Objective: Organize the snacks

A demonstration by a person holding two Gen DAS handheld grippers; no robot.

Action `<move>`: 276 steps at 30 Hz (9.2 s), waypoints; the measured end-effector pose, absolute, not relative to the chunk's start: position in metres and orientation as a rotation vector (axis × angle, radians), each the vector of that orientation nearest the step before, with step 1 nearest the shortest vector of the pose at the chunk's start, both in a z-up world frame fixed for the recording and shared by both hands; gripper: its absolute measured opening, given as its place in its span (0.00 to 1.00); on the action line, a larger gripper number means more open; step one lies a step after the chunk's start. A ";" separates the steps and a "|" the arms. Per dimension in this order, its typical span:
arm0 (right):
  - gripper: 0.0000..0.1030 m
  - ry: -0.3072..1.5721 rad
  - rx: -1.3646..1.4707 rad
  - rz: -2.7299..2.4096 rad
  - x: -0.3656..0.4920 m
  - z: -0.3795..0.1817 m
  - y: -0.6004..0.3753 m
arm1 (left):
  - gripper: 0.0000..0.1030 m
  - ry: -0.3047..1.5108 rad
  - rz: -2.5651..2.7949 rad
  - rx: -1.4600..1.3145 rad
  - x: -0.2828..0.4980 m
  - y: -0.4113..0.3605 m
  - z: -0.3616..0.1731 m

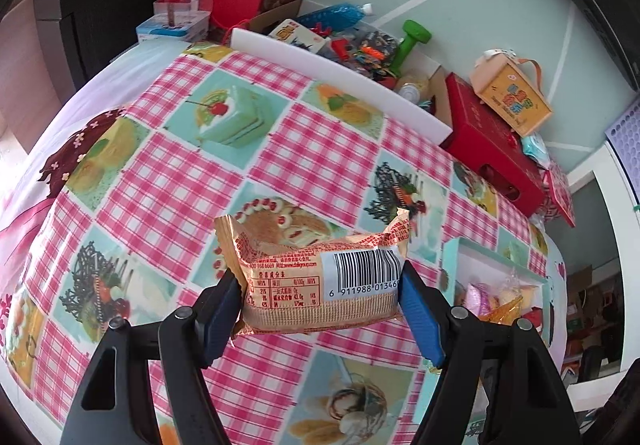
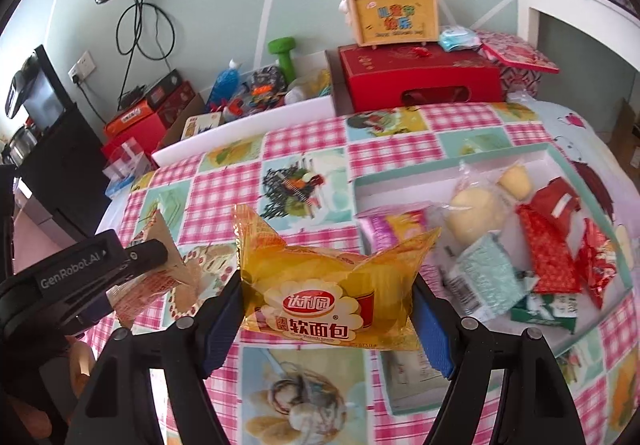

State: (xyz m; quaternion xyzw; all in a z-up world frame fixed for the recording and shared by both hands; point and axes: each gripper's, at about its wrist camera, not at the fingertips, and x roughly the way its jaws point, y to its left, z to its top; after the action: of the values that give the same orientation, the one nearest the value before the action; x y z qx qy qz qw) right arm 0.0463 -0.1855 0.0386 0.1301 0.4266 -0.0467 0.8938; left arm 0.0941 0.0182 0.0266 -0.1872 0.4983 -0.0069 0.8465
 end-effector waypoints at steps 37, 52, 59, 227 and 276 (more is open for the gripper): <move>0.78 0.839 0.492 -0.407 0.009 0.032 -0.354 | 0.73 1.007 -0.267 -0.239 0.084 -0.121 0.048; 0.78 0.812 0.526 -0.452 0.003 0.026 -0.400 | 0.73 1.040 -0.378 -0.165 0.084 -0.196 0.037; 0.78 0.814 0.517 -0.453 0.009 0.024 -0.406 | 0.73 1.039 -0.386 -0.149 0.091 -0.211 0.034; 1.00 0.978 0.102 -0.218 -0.047 -0.016 -0.242 | 0.88 1.184 0.043 0.133 0.004 -0.042 -0.026; 1.00 0.993 0.144 -0.202 -0.051 -0.016 -0.249 | 0.88 1.218 0.029 0.157 0.006 -0.046 -0.035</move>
State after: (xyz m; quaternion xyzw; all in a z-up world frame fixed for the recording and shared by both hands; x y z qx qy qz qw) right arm -0.0511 -0.2491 -0.0161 0.0689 0.4752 -0.0966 0.8718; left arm 0.0060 -0.0464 -0.0349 0.0735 0.5713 0.0134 0.8174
